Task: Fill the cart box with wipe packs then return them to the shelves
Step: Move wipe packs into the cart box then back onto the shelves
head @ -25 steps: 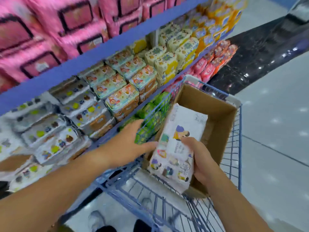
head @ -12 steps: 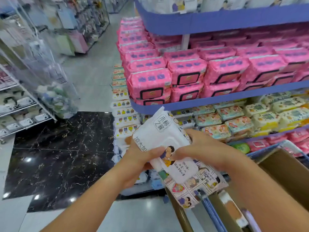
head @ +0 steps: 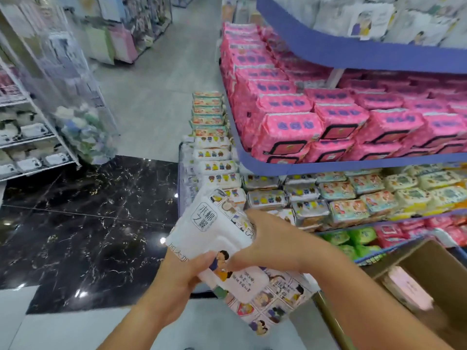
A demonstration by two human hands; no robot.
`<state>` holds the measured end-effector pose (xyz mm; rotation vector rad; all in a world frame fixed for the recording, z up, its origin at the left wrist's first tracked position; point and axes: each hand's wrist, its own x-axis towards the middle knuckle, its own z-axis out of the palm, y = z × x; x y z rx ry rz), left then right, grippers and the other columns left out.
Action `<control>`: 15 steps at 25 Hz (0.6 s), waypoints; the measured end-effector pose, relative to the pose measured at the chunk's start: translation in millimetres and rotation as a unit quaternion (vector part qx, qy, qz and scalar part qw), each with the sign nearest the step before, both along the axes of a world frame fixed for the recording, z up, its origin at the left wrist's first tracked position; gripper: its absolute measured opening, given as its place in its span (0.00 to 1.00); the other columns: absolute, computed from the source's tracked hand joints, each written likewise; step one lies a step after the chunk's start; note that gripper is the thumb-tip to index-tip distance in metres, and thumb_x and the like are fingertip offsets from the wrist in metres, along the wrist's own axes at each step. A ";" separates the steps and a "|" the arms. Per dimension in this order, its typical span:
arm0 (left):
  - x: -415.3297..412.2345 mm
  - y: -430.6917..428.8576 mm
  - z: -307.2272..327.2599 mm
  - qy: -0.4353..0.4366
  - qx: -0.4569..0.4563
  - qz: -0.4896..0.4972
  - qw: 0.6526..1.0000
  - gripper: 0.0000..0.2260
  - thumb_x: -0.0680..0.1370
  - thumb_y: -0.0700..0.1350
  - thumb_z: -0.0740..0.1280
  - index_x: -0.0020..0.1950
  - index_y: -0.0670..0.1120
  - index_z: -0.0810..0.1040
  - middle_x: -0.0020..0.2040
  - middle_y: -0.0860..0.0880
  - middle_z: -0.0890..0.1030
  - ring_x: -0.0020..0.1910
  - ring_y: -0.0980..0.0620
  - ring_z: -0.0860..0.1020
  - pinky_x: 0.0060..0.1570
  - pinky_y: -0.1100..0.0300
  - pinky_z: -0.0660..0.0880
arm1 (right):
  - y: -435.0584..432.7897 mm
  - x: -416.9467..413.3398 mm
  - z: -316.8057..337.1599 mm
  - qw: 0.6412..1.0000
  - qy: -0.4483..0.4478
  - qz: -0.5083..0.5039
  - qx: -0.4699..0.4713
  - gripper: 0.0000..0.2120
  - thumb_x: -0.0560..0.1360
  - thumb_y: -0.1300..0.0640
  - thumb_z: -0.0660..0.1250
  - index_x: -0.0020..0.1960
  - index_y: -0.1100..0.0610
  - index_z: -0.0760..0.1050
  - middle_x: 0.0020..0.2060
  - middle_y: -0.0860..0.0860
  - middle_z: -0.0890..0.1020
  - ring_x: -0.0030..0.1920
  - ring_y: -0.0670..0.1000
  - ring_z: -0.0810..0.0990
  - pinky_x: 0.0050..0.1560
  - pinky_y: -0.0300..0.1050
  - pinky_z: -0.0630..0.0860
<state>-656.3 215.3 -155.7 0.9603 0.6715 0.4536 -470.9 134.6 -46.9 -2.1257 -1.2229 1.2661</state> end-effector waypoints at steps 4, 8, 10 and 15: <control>0.4 -1.9 5.5 -0.029 -0.011 -0.053 0.998 0.35 0.52 0.55 0.86 0.58 0.53 0.84 0.51 0.42 0.86 0.44 0.48 0.85 0.40 0.56 0.83 | -27.1 -14.3 21.4 0.996 0.032 -0.077 -0.002 0.27 0.63 0.40 0.80 0.58 0.37 0.73 0.52 0.39 0.84 0.50 0.41 0.84 0.54 0.48 0.82; 12.0 -62.5 20.7 -0.048 -0.036 -0.119 0.991 0.47 0.46 0.56 0.87 0.64 0.50 0.80 0.53 0.42 0.86 0.45 0.47 0.86 0.37 0.54 0.83 | -95.9 -12.1 30.8 0.992 -0.025 -0.118 -0.041 0.51 0.56 0.28 0.77 0.73 0.41 0.63 0.69 0.41 0.75 0.66 0.48 0.77 0.65 0.54 0.76; 24.8 -106.3 29.8 -0.053 -0.051 -0.137 0.988 0.50 0.45 0.49 0.87 0.66 0.46 0.78 0.50 0.42 0.88 0.42 0.46 0.87 0.33 0.54 0.83 | -146.8 -9.6 39.6 0.991 -0.044 -0.120 -0.048 0.59 0.55 0.23 0.74 0.79 0.41 0.54 0.77 0.41 0.65 0.74 0.49 0.69 0.71 0.55 0.70; 80.5 -251.2 74.3 -0.110 -0.049 -0.196 0.973 0.50 0.42 0.52 0.88 0.63 0.45 0.80 0.50 0.45 0.88 0.44 0.50 0.88 0.33 0.58 0.83 | -322.9 9.5 107.7 0.973 -0.124 -0.191 0.026 0.48 0.67 0.28 0.69 0.80 0.42 0.54 0.79 0.42 0.59 0.76 0.47 0.63 0.70 0.47 0.66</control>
